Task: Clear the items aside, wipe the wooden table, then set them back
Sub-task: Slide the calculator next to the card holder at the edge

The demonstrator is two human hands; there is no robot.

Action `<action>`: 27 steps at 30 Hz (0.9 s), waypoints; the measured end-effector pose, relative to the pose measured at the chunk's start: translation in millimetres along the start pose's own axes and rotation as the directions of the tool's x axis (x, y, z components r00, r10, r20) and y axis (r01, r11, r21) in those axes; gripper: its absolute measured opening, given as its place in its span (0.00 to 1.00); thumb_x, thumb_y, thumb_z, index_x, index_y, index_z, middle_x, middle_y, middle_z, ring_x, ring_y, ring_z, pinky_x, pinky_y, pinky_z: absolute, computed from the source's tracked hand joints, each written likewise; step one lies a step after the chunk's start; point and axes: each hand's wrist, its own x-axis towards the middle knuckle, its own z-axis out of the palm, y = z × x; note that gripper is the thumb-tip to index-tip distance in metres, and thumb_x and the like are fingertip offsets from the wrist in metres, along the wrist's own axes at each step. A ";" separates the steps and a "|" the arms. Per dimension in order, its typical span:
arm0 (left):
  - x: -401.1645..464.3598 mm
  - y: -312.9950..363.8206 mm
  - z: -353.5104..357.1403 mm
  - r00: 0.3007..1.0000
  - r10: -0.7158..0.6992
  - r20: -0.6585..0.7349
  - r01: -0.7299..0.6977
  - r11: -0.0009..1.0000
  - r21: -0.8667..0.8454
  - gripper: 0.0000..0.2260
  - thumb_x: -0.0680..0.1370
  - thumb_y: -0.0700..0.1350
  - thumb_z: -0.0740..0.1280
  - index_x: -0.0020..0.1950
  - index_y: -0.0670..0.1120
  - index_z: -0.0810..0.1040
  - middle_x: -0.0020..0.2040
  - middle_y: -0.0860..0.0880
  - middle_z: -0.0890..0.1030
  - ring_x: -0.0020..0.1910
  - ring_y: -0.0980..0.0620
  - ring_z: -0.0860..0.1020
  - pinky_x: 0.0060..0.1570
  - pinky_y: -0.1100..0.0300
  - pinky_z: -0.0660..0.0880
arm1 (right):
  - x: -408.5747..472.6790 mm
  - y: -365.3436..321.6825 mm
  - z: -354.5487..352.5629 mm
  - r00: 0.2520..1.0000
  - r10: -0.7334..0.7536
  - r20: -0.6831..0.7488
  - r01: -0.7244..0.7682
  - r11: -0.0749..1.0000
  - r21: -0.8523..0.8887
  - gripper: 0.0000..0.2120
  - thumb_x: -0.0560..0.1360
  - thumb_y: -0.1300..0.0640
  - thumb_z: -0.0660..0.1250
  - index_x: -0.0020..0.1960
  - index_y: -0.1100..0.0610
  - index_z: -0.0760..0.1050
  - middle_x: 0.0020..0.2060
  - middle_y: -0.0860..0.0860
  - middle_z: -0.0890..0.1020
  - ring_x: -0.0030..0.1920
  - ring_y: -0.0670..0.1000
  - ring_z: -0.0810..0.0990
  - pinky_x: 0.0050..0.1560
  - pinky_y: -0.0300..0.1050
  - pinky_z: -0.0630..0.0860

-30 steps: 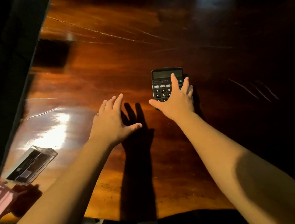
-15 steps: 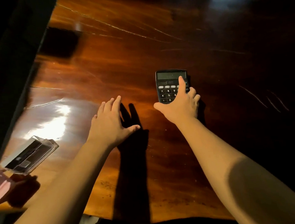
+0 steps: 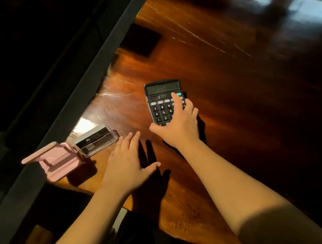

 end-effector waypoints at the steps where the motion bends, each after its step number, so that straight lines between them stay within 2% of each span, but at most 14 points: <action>1: -3.7 -5.1 -1.4 1.000 -0.010 0.005 0.010 1.000 -0.008 0.50 0.69 0.72 0.66 0.82 0.51 0.49 0.82 0.47 0.54 0.80 0.45 0.53 0.76 0.42 0.60 | -0.3 -9.2 6.6 1.000 -0.024 0.009 0.024 1.000 -0.010 0.53 0.59 0.30 0.70 0.77 0.44 0.52 0.76 0.59 0.61 0.71 0.63 0.61 0.65 0.62 0.70; 5: -15.6 -22.1 -3.1 1.000 -0.017 -0.007 0.017 0.999 -0.052 0.50 0.70 0.72 0.66 0.82 0.50 0.50 0.82 0.48 0.54 0.81 0.45 0.51 0.76 0.42 0.59 | -1.7 -39.4 30.6 0.994 -0.102 0.039 0.102 0.995 -0.012 0.51 0.58 0.30 0.70 0.76 0.44 0.55 0.75 0.59 0.61 0.70 0.62 0.61 0.63 0.60 0.71; 10: -24.7 -35.6 -0.9 1.000 -0.019 -0.009 0.018 0.997 -0.075 0.50 0.69 0.74 0.64 0.82 0.52 0.49 0.82 0.48 0.53 0.81 0.45 0.51 0.77 0.42 0.57 | -2.9 -60.0 51.7 0.985 -0.154 0.078 0.157 0.987 -0.022 0.52 0.60 0.30 0.71 0.77 0.45 0.54 0.76 0.60 0.60 0.73 0.63 0.59 0.66 0.61 0.70; 15: -27.5 -42.4 0.3 0.998 -0.060 0.008 0.061 0.995 -0.085 0.50 0.69 0.73 0.65 0.82 0.53 0.47 0.83 0.49 0.51 0.81 0.45 0.49 0.76 0.40 0.58 | -3.3 -68.3 64.2 0.976 -0.186 0.115 0.193 0.980 -0.054 0.52 0.62 0.30 0.72 0.78 0.45 0.53 0.78 0.60 0.58 0.75 0.63 0.58 0.68 0.61 0.70; 27: -29.3 -48.5 9.5 0.998 -0.069 0.007 0.070 0.993 -0.096 0.49 0.69 0.74 0.64 0.82 0.51 0.49 0.82 0.48 0.53 0.81 0.45 0.50 0.77 0.42 0.57 | -7.2 -68.5 75.1 0.959 -0.248 0.141 0.266 0.954 -0.136 0.55 0.65 0.31 0.73 0.81 0.47 0.49 0.79 0.62 0.55 0.75 0.63 0.59 0.64 0.59 0.73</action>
